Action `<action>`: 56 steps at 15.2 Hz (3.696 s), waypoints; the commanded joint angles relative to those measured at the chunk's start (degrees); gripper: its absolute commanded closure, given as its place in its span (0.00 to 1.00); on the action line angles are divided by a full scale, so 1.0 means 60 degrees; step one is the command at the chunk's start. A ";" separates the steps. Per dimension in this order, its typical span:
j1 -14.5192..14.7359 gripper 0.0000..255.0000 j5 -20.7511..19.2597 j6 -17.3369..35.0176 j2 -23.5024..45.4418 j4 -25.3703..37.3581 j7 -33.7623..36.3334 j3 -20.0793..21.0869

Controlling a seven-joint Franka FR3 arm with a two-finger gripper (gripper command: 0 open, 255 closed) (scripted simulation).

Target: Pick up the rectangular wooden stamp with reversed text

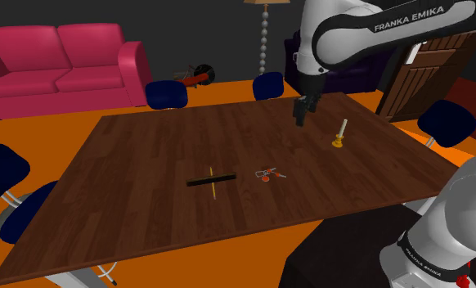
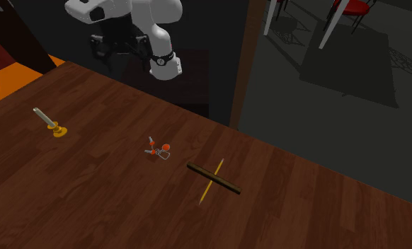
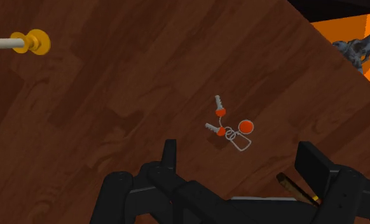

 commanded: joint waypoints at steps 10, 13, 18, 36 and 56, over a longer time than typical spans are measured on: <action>0.0626 0.00 0.0347 0.2216 0.3559 0.1481 -0.2034 0.0116; 0.0757 0.00 0.0435 0.2618 0.4517 0.2056 -0.2554 0.0254; 0.0962 0.00 0.0508 0.3110 0.6079 0.3142 -0.3360 0.0549; 0.1777 0.00 0.0095 0.3803 1.0619 0.6931 -0.5249 0.1437; 0.1774 1.00 0.0100 0.3766 1.0585 0.6933 -0.5251 0.1442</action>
